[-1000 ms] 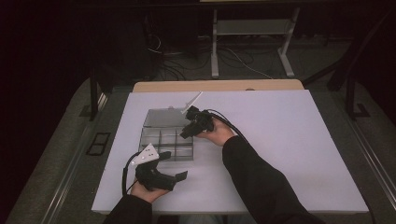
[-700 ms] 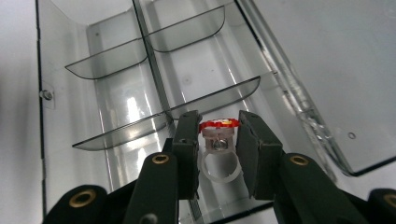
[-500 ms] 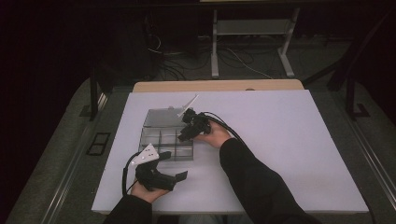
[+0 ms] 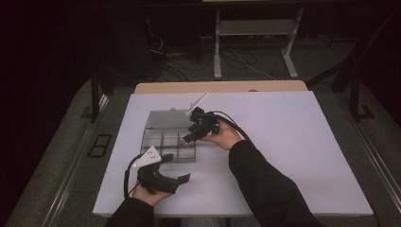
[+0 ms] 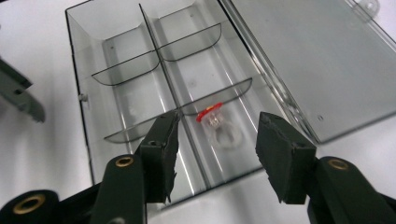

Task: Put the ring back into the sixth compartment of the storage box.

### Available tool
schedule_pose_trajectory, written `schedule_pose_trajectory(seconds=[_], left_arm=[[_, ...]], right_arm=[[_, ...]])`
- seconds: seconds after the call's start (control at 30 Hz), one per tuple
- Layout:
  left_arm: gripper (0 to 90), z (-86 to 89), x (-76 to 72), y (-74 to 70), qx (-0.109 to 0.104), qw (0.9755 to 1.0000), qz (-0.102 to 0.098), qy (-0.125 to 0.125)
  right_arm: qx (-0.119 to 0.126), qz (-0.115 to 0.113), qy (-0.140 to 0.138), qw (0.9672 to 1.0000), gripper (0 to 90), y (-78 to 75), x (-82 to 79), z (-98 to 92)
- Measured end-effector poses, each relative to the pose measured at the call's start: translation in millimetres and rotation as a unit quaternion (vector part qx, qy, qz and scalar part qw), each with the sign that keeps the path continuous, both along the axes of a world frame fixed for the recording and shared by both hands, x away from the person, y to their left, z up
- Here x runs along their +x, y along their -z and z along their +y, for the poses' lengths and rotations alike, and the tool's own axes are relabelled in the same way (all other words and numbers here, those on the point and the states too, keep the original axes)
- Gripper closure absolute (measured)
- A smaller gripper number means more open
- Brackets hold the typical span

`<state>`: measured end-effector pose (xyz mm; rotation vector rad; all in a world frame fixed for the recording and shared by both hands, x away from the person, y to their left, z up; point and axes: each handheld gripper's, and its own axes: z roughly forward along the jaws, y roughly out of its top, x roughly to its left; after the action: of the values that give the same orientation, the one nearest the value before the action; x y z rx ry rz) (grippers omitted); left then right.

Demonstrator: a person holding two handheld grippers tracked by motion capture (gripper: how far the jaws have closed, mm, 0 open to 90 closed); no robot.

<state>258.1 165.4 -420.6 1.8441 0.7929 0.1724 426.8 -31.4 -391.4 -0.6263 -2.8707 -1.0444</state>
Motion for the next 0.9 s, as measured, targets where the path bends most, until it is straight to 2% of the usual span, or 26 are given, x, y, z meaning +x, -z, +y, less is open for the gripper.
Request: schedule_pose_trajectory(seconds=[0.3,0.43,0.47,0.57,0.73,0.8,0.9], left_arm=[[0.0,0.3,-0.2,0.1,0.002,1.0000,-0.001,0.002],[0.0,0.0,0.0,0.1,0.002,1.0000,-0.001,0.004],[0.0,0.0,0.0,0.1,0.002,1.0000,-0.001,0.005],[0.0,0.3,0.0,0.0,0.001,1.0000,-0.001,0.004],[0.0,0.4,-0.3,-0.1,-0.001,1.0000,0.000,0.002],[0.0,0.2,-0.3,-0.2,0.000,1.0000,0.000,0.003],[0.0,0.1,-0.5,-0.2,0.000,1.0000,0.000,0.003]], right_arm=[[0.019,0.002,0.022,0.9996,34.2,-10.9,-6.2,-31.1],[0.024,0.001,0.039,0.9989,22.7,-15.7,-10.3,-46.2],[0.028,0.006,0.045,0.9986,18.6,-16.7,-11.5,-50.0],[0.040,0.012,0.058,0.9974,13.6,-18.4,-15.4,-62.3],[0.049,0.014,0.073,0.9960,10.1,-19.7,-27.5,-83.8],[0.054,0.014,0.076,0.9955,0.2,-20.0,-31.9,-93.3],[0.055,0.013,0.083,0.9949,0.6,-21.2,-39.2,-107.5]])
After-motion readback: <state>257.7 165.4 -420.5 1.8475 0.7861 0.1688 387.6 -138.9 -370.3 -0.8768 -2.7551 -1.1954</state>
